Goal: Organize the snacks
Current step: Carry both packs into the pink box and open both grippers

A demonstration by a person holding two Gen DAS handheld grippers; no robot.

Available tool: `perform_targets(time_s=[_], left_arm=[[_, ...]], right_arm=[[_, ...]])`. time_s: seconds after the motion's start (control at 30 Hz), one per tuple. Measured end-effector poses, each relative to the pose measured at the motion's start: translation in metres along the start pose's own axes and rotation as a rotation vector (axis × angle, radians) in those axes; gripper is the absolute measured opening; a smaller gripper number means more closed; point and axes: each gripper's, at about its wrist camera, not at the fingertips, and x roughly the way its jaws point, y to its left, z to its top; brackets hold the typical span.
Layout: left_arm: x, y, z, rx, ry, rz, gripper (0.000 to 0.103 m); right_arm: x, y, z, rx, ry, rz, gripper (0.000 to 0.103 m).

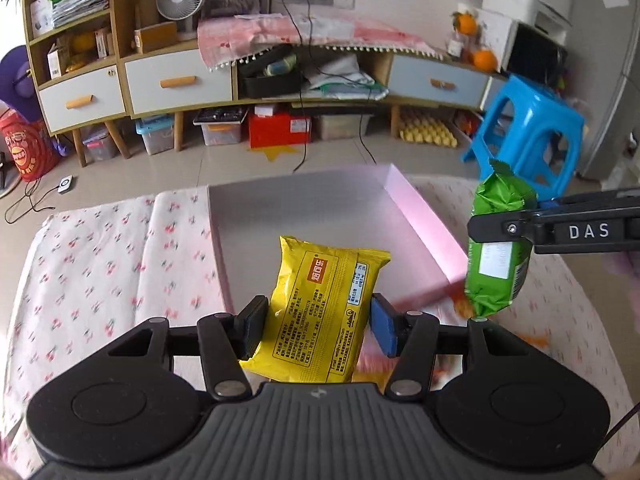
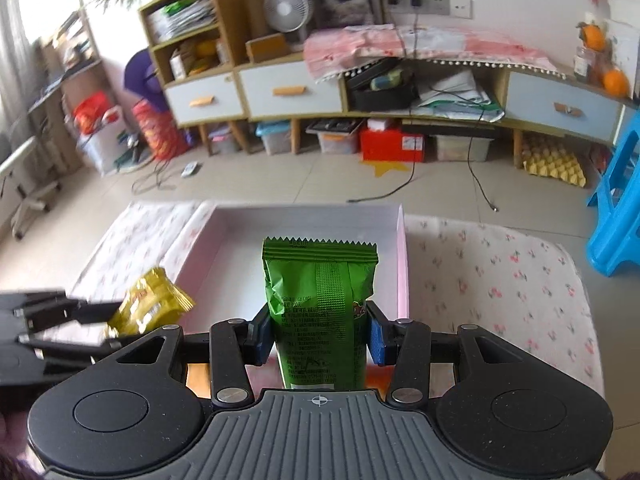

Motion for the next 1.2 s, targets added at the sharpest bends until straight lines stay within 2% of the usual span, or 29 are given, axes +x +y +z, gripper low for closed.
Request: perform_targets(time_s=[0.27,0.53,0.7,1.2], left_arm=[[0.036,0.017,0.003,-0.060,-0.043,0.019,0.051],[0.054,0.025,0.004,-0.083,-0.020,0.047,0.051],[0.061,0.025,0.003,-0.064,0.000,0.063,0.051],[0.073,0.021,0.006,-0.029,0.029,0.066,0.052]], right_arm=[[0.043,-0.017,0.015,0.068,-0.042,-0.013,0.044],[0.082,-0.018,0.014,0.033,0.042,-0.057,0.044],[0.103,-0.015,0.012,0.024,0.108,-0.062,0.044],[0.131,-0.016,0.017,0.047,0.145,-0.067,0.046]])
